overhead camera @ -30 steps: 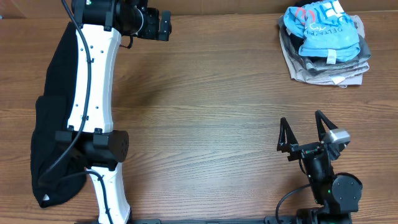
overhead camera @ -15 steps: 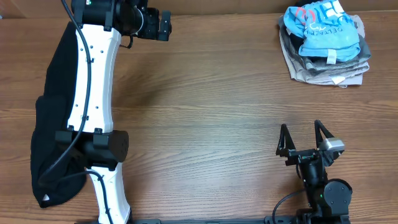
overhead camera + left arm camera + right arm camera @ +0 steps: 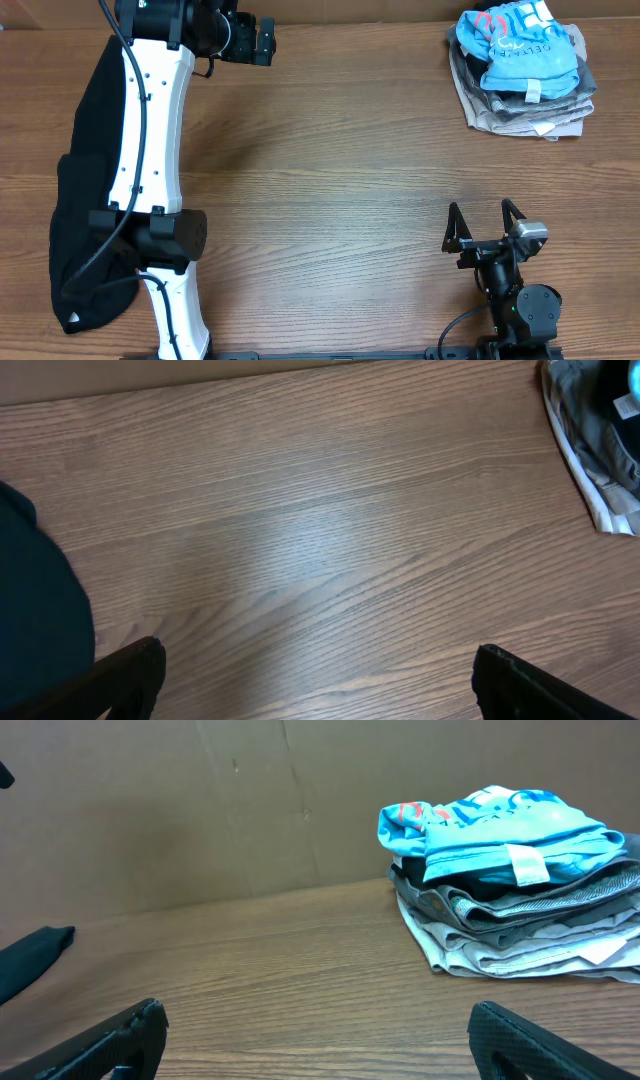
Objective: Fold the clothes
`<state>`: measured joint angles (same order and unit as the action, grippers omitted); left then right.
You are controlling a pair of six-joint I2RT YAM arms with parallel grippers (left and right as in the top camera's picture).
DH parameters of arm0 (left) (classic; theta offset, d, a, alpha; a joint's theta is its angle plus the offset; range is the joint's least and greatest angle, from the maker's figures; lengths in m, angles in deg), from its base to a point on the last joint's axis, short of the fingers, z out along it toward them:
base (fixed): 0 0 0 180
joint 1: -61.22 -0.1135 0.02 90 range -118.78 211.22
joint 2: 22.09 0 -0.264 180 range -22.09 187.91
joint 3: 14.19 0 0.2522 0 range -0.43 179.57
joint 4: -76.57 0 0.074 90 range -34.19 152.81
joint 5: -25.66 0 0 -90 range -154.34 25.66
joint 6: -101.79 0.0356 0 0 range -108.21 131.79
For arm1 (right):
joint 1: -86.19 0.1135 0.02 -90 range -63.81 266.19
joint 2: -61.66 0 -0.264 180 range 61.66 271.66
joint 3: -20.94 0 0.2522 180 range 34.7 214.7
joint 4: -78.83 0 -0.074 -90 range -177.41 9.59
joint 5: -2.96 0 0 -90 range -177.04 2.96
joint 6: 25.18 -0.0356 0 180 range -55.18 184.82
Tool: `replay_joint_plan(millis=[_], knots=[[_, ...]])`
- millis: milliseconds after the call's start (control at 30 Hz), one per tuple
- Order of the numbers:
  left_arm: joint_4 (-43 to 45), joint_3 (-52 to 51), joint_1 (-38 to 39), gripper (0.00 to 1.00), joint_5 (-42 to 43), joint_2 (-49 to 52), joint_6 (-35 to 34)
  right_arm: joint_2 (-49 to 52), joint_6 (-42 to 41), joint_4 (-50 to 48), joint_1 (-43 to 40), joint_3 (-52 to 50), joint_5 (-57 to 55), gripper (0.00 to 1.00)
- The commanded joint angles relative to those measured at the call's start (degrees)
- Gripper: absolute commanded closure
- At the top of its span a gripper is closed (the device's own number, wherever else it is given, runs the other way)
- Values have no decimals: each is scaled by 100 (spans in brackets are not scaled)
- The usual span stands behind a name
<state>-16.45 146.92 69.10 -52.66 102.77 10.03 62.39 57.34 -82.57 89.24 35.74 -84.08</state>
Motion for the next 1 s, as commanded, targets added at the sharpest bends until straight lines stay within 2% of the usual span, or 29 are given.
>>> replay_joint_plan(millis=[0,733,967], knots=[[2,-26,7,0,-28,50,4,-57,-24,-22,11,-59,-52,0],[2,-28,2,0,-28,46,4,-57,-24,-22,11,-59,-52,0],[35,-393,243,0,-28,-721,4,-57,-24,-22,11,-59,-55,0]])
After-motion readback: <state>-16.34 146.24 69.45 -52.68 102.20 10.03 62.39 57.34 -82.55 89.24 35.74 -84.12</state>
